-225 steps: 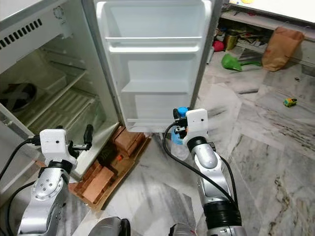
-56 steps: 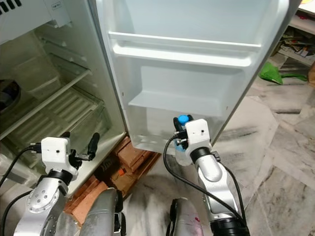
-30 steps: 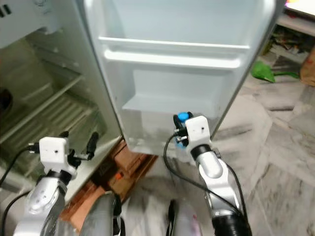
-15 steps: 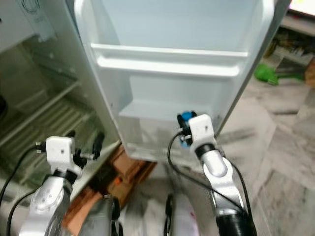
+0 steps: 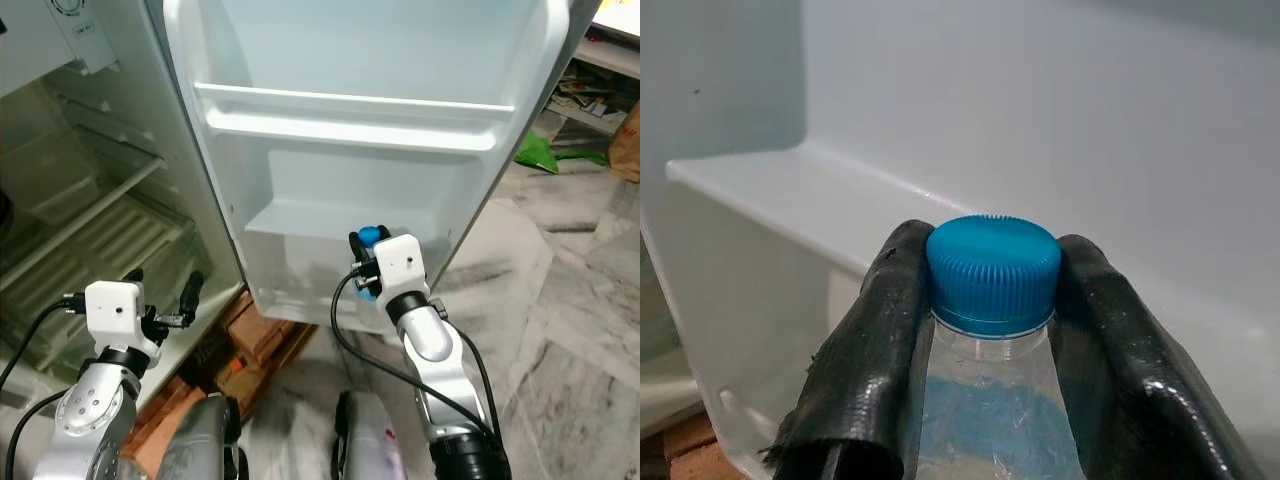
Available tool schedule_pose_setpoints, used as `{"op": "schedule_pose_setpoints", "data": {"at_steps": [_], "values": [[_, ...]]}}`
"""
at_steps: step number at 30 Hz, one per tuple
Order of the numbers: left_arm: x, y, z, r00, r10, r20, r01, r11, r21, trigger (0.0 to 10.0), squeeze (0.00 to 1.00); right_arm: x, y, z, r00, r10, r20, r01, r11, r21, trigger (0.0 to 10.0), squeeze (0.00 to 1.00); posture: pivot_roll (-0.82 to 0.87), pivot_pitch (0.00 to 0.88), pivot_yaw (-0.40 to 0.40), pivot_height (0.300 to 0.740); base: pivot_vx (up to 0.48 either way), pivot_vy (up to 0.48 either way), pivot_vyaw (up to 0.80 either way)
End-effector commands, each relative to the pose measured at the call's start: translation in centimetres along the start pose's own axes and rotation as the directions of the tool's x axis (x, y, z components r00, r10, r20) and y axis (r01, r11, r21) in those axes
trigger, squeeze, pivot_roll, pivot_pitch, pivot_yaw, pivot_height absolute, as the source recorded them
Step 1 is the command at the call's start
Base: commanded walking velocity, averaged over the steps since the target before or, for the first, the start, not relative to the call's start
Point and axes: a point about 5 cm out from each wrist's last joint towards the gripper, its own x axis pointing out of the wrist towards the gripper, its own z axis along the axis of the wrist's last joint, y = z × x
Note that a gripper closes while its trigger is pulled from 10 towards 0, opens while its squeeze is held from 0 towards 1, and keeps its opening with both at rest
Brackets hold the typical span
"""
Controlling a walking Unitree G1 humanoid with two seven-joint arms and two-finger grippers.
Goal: Restocking fridge
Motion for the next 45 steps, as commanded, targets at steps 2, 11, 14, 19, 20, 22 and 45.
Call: {"op": "schedule_pose_setpoints", "data": {"at_steps": [2, 11, 14, 19, 20, 22, 45], "values": [[-0.2, 0.1, 0.1, 1.0, 0.015, 0.002, -0.015, 1.0, 0.015, 10.0, 0.0, 0.2, 0.1, 0.1, 1.0, 0.018, 0.015, -0.018, 1.0, 0.0, 10.0, 0.0, 0.09, 0.137, 0.004, 0.59, 0.0, 0.0, 0.0], [-0.3, 0.1, 0.1, 0.999, 0.032, 0.0, -0.032, 0.999, 0.025, 10.0, 0.0, 1.0, -0.3, 0.6, 0.999, 0.031, 0.032, -0.03, 0.999, -0.035, 10.0, 0.0, 0.09, 0.144, 0.003, 0.59, 0.0, 0.0, 0.0], [-0.4, 0.1, 0.1, 1.0, 0.028, 0.001, -0.028, 0.999, 0.025, 10.0, 0.0, 1.2, -0.3, 0.6, 0.998, 0.041, 0.039, -0.039, 0.998, -0.052, 10.0, 0.0, 0.09, 0.148, 0.004, 0.59, 0.0, 0.0, 0.0], [-0.2, -0.1, 0.2, 1.0, 0.027, 0.007, -0.027, 0.999, 0.024, 10.0, 0.0, 2.1, 0.5, 1.2, 0.989, 0.117, 0.088, -0.102, 0.982, -0.16, 10.0, 0.0, 0.09, 0.162, 0.014, 0.561, 0.0, 0.0, 0.0], [-0.2, -0.1, 0.2, 1.0, 0.027, 0.007, -0.027, 0.999, 0.024, 10.0, 0.0, 2.1, 0.5, 1.2, 0.989, 0.117, 0.088, -0.102, 0.982, -0.16, 10.0, 0.0, 0.09, 0.162, 0.014, 0.561, 0.0, 0.0, 0.0], [0.0, -0.2, 0.5, 1.0, 0.023, 0.014, -0.023, 0.999, 0.022, 10.0, 0.0, 3.1, 0.5, 1.6, 0.986, 0.126, 0.107, -0.105, 0.976, -0.19, 10.0, 0.0, 0.09, 0.171, 0.019, 0.561, 0.0, 0.0, 0.0], [-2.5, 0.2, 1.2, 1.0, 0.017, -0.02, -0.016, 0.998, 0.059, 10.0, 0.0, 8.2, -1.0, 2.4, 0.985, 0.037, 0.168, 0.068, 0.812, -0.58, 10.0, 0.0, 0.21, 0.292, 0.056, 0.561, 0.0, 0.0, 0.0]]}}
